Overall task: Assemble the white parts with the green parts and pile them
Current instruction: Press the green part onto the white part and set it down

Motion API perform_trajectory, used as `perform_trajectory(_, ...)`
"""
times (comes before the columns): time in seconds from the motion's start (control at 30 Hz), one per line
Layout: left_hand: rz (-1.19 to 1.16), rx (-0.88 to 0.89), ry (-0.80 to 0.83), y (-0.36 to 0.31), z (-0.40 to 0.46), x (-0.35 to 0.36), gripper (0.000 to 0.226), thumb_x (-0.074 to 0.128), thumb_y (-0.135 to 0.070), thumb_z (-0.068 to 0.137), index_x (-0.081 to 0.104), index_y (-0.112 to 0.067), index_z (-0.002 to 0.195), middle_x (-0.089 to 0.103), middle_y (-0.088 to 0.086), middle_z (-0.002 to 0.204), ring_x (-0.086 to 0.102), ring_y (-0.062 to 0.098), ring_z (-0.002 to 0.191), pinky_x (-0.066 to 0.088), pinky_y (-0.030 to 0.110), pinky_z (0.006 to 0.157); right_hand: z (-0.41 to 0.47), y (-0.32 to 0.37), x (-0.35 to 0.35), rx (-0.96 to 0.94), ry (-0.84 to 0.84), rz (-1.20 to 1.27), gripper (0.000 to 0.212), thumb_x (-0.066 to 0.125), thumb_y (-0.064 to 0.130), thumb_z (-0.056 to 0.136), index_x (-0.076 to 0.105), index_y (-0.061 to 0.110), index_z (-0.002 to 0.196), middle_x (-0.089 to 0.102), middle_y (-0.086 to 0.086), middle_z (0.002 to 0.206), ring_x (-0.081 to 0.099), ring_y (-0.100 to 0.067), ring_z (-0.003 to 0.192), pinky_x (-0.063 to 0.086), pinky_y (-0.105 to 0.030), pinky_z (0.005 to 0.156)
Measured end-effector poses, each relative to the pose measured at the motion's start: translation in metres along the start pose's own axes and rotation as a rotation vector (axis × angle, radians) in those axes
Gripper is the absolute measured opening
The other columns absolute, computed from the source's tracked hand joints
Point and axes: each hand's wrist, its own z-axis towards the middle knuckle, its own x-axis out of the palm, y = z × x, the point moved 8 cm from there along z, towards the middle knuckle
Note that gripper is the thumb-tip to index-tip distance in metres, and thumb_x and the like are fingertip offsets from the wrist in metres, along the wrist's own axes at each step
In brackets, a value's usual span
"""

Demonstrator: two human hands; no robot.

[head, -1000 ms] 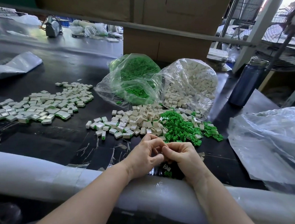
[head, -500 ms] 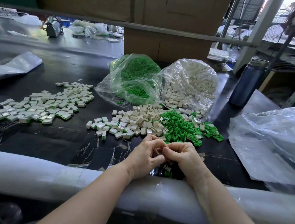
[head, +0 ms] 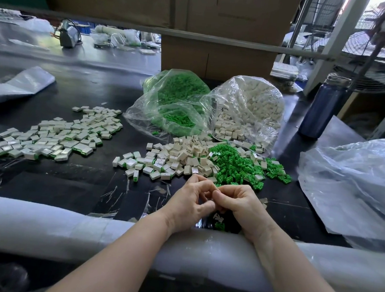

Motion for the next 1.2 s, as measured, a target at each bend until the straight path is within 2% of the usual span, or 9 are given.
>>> perform_trajectory(0.23,0.021,-0.015,0.019,0.0011,0.0001,0.001,0.019,0.058,-0.008,0.083,0.057,-0.027,0.083,0.043,-0.004,0.102,0.054,0.021,0.091,0.046,0.024,0.086,-0.0003,0.0,-0.0007,0.013,-0.018,-0.013,0.019,0.057,0.0,0.087,0.071,0.001,0.075,0.064,-0.005,0.056,0.059,-0.009,0.05,0.046,-0.017,0.049)
perform_trajectory(0.47,0.034,-0.019,0.025,0.0019,-0.0002,0.0013,0.021,0.059,-0.011,0.083,0.056,-0.032,0.081,0.044,-0.003,0.103,0.055,0.022,0.092,0.048,0.03,0.088,-0.0007,-0.0005,-0.0017,0.016,-0.02,-0.009,0.021,0.058,-0.001,0.087,0.072,0.002,0.072,0.064,-0.005,0.054,0.058,-0.009,0.049,0.045,-0.017,0.048)
perform_trajectory(0.53,0.037,-0.02,0.021,0.0026,0.0001,0.001,0.019,0.059,-0.01,0.083,0.057,-0.029,0.083,0.045,-0.002,0.103,0.055,0.021,0.09,0.048,0.028,0.087,0.0001,-0.0011,-0.0017,0.013,-0.019,-0.009,0.02,0.058,0.0,0.086,0.072,0.002,0.072,0.064,-0.005,0.054,0.058,-0.009,0.048,0.045,-0.017,0.047)
perform_trajectory(0.67,-0.013,-0.008,-0.006,0.0007,0.0001,-0.0016,0.016,0.057,-0.003,0.082,0.059,-0.019,0.084,0.044,-0.003,0.098,0.049,0.01,0.079,0.043,0.008,0.073,0.0012,-0.0021,0.0008,0.024,0.01,0.048,0.016,0.066,0.017,0.076,0.074,0.003,0.076,0.066,-0.008,0.061,0.061,-0.012,0.053,0.048,-0.018,0.051)
perform_trajectory(0.73,-0.037,-0.008,-0.005,-0.0002,-0.0002,-0.0019,0.018,0.057,-0.002,0.082,0.059,-0.02,0.082,0.044,-0.004,0.097,0.049,0.01,0.079,0.043,0.007,0.072,0.0008,-0.0015,0.002,0.026,0.027,0.046,0.02,0.067,0.022,0.071,0.075,0.004,0.077,0.066,-0.009,0.063,0.061,-0.012,0.056,0.048,-0.018,0.053)
perform_trajectory(0.87,-0.029,-0.02,0.004,0.0003,-0.0002,-0.0005,0.016,0.058,-0.003,0.081,0.06,-0.018,0.083,0.045,0.002,0.1,0.05,0.013,0.082,0.044,0.013,0.076,0.0013,-0.003,-0.0006,0.022,0.016,0.04,0.013,0.064,0.009,0.079,0.074,0.003,0.075,0.065,-0.009,0.062,0.059,-0.01,0.053,0.046,-0.018,0.051)
perform_trajectory(0.93,-0.022,-0.02,0.011,0.0,-0.0003,0.0002,0.015,0.058,-0.003,0.082,0.06,-0.018,0.084,0.045,0.003,0.101,0.05,0.014,0.082,0.044,0.015,0.077,0.002,-0.0045,-0.0029,0.022,-0.002,0.02,0.016,0.061,0.003,0.084,0.074,0.002,0.075,0.065,-0.009,0.061,0.059,-0.011,0.053,0.047,-0.018,0.051)
perform_trajectory(1.07,-0.009,-0.029,0.025,0.0005,-0.0011,0.0007,0.014,0.059,-0.006,0.083,0.06,-0.02,0.086,0.046,0.002,0.103,0.053,0.019,0.086,0.048,0.027,0.085,0.0016,-0.0051,-0.0039,0.026,-0.018,0.007,0.016,0.061,0.003,0.084,0.074,0.002,0.075,0.067,-0.013,0.066,0.062,-0.016,0.058,0.05,-0.023,0.056)
perform_trajectory(1.2,0.013,-0.034,0.029,0.001,-0.0011,0.0007,0.014,0.059,-0.008,0.083,0.061,-0.021,0.087,0.047,0.002,0.104,0.053,0.02,0.088,0.048,0.031,0.086,0.0025,-0.0045,-0.0039,0.023,-0.039,-0.004,0.016,0.06,0.0,0.084,0.073,-0.002,0.076,0.066,-0.011,0.062,0.059,-0.011,0.053,0.046,-0.018,0.051)
